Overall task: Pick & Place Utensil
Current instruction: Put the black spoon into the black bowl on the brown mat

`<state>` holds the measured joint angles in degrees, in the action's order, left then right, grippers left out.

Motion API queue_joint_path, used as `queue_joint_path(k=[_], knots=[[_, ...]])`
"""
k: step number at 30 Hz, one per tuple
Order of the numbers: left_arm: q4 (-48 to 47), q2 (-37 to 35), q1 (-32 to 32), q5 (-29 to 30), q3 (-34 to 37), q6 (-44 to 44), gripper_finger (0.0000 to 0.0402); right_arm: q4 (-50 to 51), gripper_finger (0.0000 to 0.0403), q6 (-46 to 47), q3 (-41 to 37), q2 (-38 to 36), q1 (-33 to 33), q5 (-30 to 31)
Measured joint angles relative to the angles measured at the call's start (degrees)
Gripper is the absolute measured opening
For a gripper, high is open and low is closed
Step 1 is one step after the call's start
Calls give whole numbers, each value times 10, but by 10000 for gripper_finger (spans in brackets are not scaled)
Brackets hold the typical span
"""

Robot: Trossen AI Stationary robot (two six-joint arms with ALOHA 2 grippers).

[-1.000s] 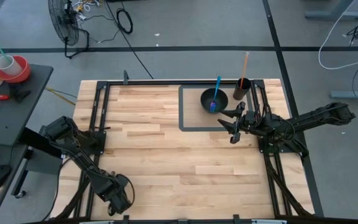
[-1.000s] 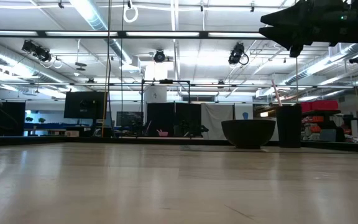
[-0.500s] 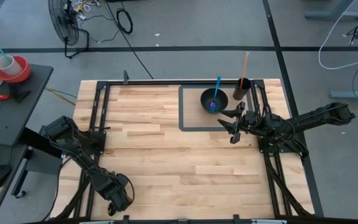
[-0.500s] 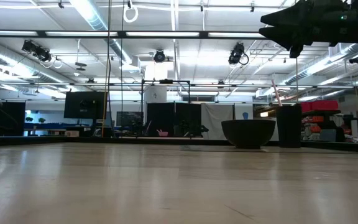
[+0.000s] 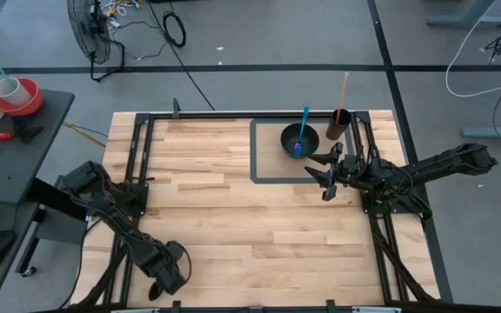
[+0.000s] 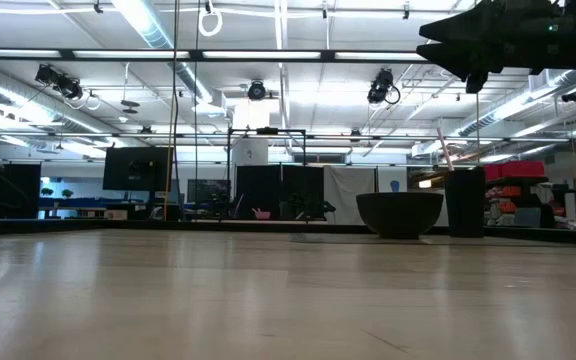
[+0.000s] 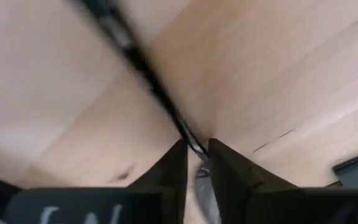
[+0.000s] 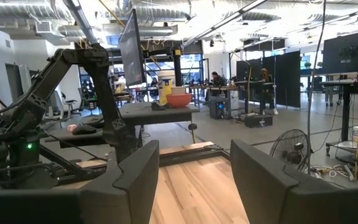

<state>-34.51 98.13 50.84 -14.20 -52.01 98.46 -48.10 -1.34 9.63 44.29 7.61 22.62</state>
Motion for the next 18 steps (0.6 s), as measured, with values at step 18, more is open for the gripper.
queue_joint_path(k=[18], knots=[[4,0,-139,149,-15,-264,36,-33,201,-51,54,107,28,-72]])
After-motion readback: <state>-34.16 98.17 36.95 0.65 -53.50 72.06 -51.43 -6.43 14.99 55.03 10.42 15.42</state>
